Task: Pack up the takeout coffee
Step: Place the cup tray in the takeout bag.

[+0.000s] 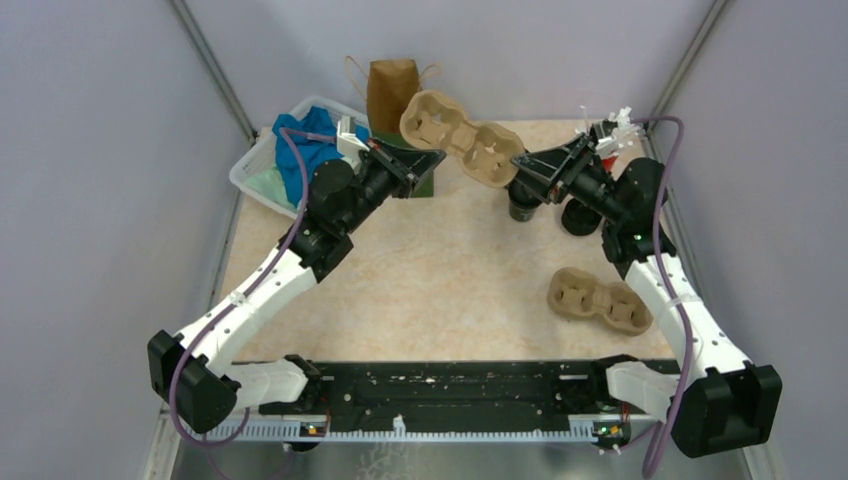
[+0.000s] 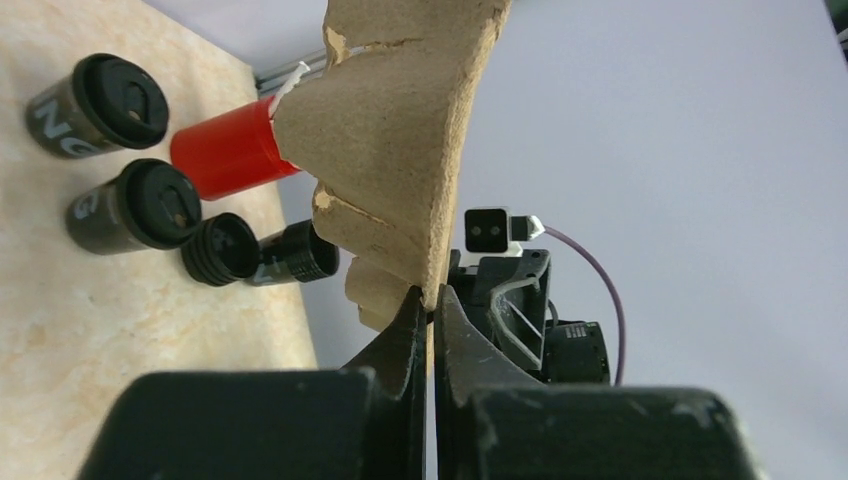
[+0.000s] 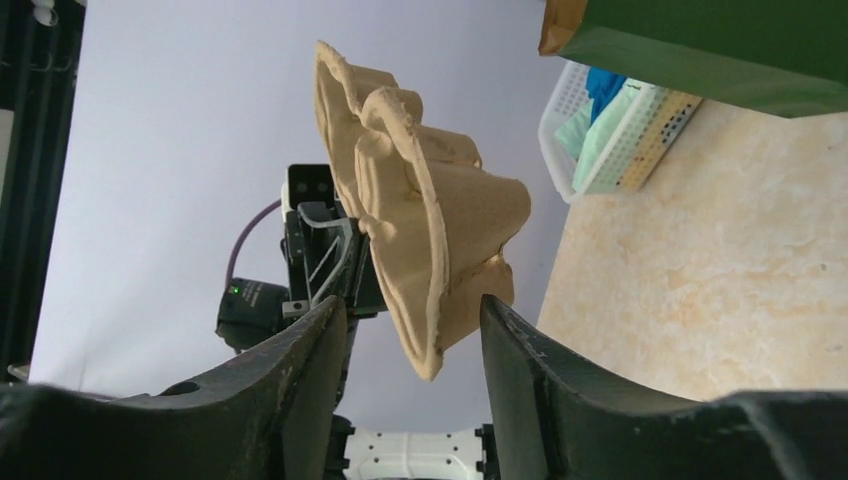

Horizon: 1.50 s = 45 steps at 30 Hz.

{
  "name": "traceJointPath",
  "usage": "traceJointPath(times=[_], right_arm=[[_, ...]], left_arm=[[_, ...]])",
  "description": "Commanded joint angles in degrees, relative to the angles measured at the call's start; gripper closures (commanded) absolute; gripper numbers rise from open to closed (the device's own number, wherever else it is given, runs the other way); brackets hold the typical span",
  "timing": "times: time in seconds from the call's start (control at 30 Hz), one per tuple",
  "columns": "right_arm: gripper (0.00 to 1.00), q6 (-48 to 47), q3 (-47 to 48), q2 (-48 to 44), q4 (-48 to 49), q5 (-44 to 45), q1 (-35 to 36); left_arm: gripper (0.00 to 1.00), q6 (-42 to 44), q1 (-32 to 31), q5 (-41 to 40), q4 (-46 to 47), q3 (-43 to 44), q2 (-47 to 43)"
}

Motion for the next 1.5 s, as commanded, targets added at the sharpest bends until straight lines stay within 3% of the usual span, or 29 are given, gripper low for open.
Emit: traceJointPath(times=[0.0,0.13,0.23,0.37,0.43,0.53,0.6,0.67,0.73,0.8,0.9,1.03,1.47], right_arm=[[0.52,0.67,0.23,-2.16,4.31,2.3,0.26],[0.67,2.87,-0.46,-1.71,7.68,2.31,0.29],[0.85,3.48,-0.31,-1.64,8.11,3.0,0.35],[0.89,4.44,-0.75,-1.59,9.04,3.07,0.37],[1.0,4.23,-0.78,-1.55,8.58,3.16,0.41],[1.0,3.57,-0.46,-1.51,7.81,3.29,0.43],[1.0,0.7,1.44,-1.82,4.2,3.42,0.34],[1.0,-6.63,5.0,-2.22,-7.22,4.34,0.25],[1.0,-17.79,9.77,-2.64,-22.62,7.38,-0.03],[1.0,-28.23,14.86,-2.87,-37.31,13.23,-0.07],[1.0,-39.35,20.04,-3.6,-51.46,21.16,-0.1],[1.0,-46.63,22.04,-6.24,-58.91,26.65,-0.12],[1.0,-46.67,21.28,-8.89,-58.86,27.92,-0.1]], left_arm=[[1.0,-4.62,0.64,2.53,7.85,-1.76,-0.51],[1.0,-6.88,0.85,3.42,9.9,-3.02,0.28],[1.0,-7.22,1.18,3.35,10.3,-3.03,0.61],[1.0,-8.17,1.6,3.16,11.1,-3.31,0.91],[1.0,-8.07,1.67,3.8,11.34,-3.0,1.47],[1.0,-5.78,1.85,4.56,8.05,-1.65,2.14],[0.76,-1.12,2.18,3.58,1.63,0.08,1.65],[0.42,4.04,2.72,-0.35,-9.06,3.7,0.95],[0.19,9.18,3.71,-5.41,-19.95,7.36,0.91],[0.03,15.72,5.07,-9.29,-29.29,11.58,2.17],[0.01,18.26,8.8,-12.81,-42.37,21.64,7.06],[0.01,16.49,13.97,-13.13,-51.72,34.0,15.45],[0.02,-0.51,17.27,-10.44,-64.6,56.09,37.8]])
